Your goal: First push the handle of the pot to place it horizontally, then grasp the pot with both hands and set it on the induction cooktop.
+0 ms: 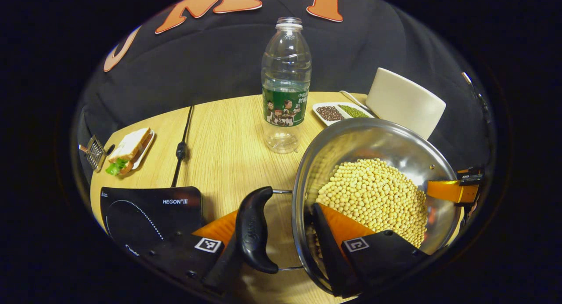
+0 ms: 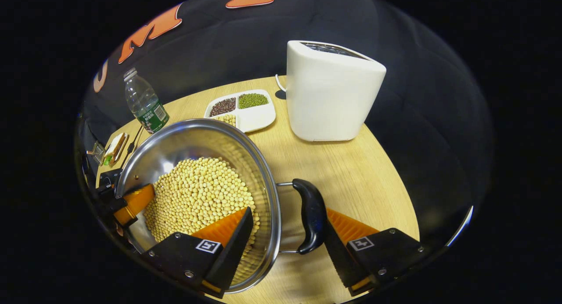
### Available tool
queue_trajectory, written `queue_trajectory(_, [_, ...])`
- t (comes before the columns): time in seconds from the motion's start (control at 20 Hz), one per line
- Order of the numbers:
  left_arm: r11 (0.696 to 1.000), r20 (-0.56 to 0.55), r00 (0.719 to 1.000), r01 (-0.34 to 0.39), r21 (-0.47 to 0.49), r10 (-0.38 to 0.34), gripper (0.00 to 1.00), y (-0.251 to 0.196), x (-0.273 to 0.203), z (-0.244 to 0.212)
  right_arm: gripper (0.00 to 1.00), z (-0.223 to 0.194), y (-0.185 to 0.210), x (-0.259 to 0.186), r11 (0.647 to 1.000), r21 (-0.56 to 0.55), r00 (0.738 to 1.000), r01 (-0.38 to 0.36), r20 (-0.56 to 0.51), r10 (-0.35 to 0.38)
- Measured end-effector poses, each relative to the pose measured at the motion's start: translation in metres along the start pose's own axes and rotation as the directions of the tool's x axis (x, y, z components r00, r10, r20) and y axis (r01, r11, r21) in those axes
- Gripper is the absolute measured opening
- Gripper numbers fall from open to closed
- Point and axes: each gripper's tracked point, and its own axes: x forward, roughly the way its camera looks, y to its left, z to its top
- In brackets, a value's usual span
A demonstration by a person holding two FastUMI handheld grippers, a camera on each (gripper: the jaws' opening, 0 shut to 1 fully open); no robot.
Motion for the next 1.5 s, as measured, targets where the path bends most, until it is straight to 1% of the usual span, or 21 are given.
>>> queue_trajectory(0.05, [1.000,0.005,1.000,0.003,0.001,-0.003,0.80,0.000,-0.001,-0.002,0.89,-0.001,-0.004,0.001,1.000,-0.007,1.000,0.021,0.002,-0.021])
queue_trajectory(0.1, [1.000,0.007,1.000,0.003,-0.005,-0.003,0.80,0.001,0.000,0.000,0.86,-0.001,-0.006,0.001,1.000,-0.008,1.000,0.027,0.003,-0.027])
queue_trajectory(0.15, [1.000,0.016,1.000,0.000,-0.008,0.000,0.81,-0.001,0.001,0.000,0.75,-0.002,-0.006,-0.001,1.000,-0.006,1.000,0.026,-0.001,-0.026])
queue_trajectory(0.25, [1.000,0.037,0.999,-0.009,-0.025,0.010,0.77,-0.001,0.003,0.002,0.70,-0.003,-0.005,-0.005,1.000,0.021,1.000,0.014,-0.008,-0.014])
queue_trajectory(0.3, [0.999,0.048,0.999,-0.015,-0.029,0.016,0.77,-0.001,0.002,0.005,0.69,-0.004,-0.004,-0.006,0.999,0.041,1.000,0.008,-0.011,-0.008])
queue_trajectory(0.35, [0.999,0.058,0.998,-0.020,-0.025,0.022,0.75,-0.003,0.005,0.003,0.64,-0.005,-0.001,-0.007,0.998,0.055,1.000,0.008,-0.016,-0.007])
queue_trajectory(0.4, [0.999,0.066,0.997,-0.026,-0.019,0.027,0.77,-0.003,0.004,0.004,0.63,-0.006,-0.001,-0.007,0.998,0.059,1.000,0.013,-0.019,-0.012])
queue_trajectory(0.45, [0.999,0.072,0.997,-0.030,-0.011,0.031,0.76,-0.003,0.002,0.005,0.60,-0.008,0.000,-0.006,0.998,0.061,1.000,0.018,-0.024,-0.016])
queue_trajectory(0.6, [0.999,0.087,0.995,-0.048,0.000,0.048,0.76,-0.001,-0.007,0.010,0.58,-0.011,0.004,-0.011,0.997,0.074,1.000,0.009,-0.028,-0.007])
queue_trajectory(0.7, [0.998,0.112,0.992,-0.055,0.024,0.052,0.76,0.002,-0.020,0.019,0.58,-0.007,0.002,-0.024,0.998,0.067,1.000,0.008,-0.009,-0.008])
queue_trajectory(0.8, [0.998,0.138,0.989,-0.054,0.032,0.049,0.73,0.003,-0.036,0.029,0.58,-0.002,0.005,-0.039,0.997,0.074,1.000,0.004,0.013,-0.005])
queue_trajectory(0.9, [0.997,0.164,0.985,-0.060,0.038,0.053,0.77,0.008,-0.054,0.038,0.58,0.003,0.012,-0.050,0.997,0.073,0.999,-0.001,0.035,-0.001])
queue_trajectory(0.95, [0.997,0.176,0.983,-0.063,0.038,0.055,0.75,0.014,-0.061,0.043,0.58,0.007,0.016,-0.058,0.998,0.070,0.999,-0.003,0.045,0.000])
queue_trajectory(1.0, [0.997,0.180,0.982,-0.066,0.033,0.059,0.75,0.018,-0.068,0.045,0.58,0.009,0.018,-0.065,0.998,0.067,0.998,-0.005,0.056,0.002])
queue_trajectory(1.05, [0.997,0.190,0.980,-0.070,0.029,0.063,0.73,0.025,-0.075,0.047,0.58,0.011,0.029,-0.072,0.998,0.059,0.998,-0.009,0.063,0.005])
queue_trajectory(1.1, [0.997,0.193,0.979,-0.075,0.025,0.069,0.73,0.032,-0.084,0.050,0.58,0.013,0.036,-0.080,0.999,0.053,0.997,-0.013,0.071,0.009])
queue_trajectory(1.2, [0.996,0.208,0.974,-0.091,0.014,0.086,0.76,0.047,-0.106,0.052,0.58,0.017,0.051,-0.093,0.999,0.038,0.996,-0.027,0.088,0.024])
queue_trajectory(1.3, [0.994,0.230,0.967,-0.113,0.007,0.108,0.76,0.069,-0.127,0.058,0.58,0.021,0.071,-0.108,0.999,0.027,0.994,-0.046,0.104,0.043])
queue_trajectory(1.4, [0.990,0.246,0.960,-0.138,-0.003,0.134,0.72,0.093,-0.148,0.062,0.58,0.026,0.095,-0.119,0.998,0.015,0.991,-0.068,0.120,0.066])
queue_trajectory(1.45, [0.988,0.252,0.956,-0.151,-0.008,0.149,0.75,0.104,-0.159,0.064,0.58,0.028,0.108,-0.124,0.997,0.007,0.988,-0.081,0.129,0.079])
queue_trajectory(1.5, [0.986,0.263,0.951,-0.165,-0.015,0.163,0.75,0.115,-0.169,0.066,0.58,0.030,0.121,-0.124,0.996,-0.003,0.987,-0.093,0.135,0.092])
